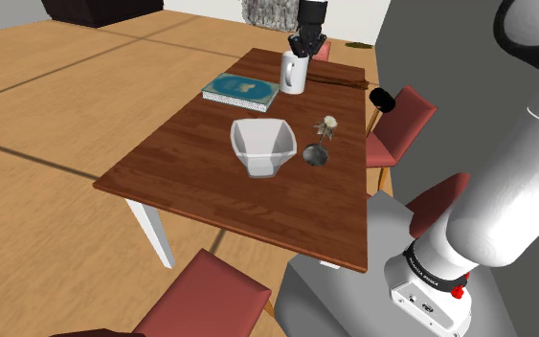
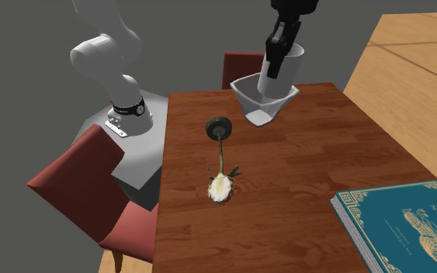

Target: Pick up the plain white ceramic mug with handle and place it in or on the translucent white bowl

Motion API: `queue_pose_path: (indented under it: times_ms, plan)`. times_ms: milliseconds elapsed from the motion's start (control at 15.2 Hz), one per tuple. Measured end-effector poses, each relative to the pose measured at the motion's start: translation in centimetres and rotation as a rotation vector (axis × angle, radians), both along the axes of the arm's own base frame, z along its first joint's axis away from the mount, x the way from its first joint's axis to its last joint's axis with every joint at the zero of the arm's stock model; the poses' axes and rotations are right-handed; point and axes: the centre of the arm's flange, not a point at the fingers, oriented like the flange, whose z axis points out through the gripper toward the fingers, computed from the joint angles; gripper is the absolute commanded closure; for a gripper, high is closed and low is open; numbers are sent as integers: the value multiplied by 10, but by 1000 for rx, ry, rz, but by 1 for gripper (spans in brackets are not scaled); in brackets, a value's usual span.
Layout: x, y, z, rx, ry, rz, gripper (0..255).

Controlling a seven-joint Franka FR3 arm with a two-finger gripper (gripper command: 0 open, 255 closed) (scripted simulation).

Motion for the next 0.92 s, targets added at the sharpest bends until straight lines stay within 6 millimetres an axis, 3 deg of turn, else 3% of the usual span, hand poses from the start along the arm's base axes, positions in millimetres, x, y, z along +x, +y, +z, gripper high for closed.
queue_pose_path:
  times_ms: [594, 924]
  plan:
    - [-51, 113, 6, 0, 0, 1, 255]
    - [-74, 166, 15, 0, 0, 1, 255]
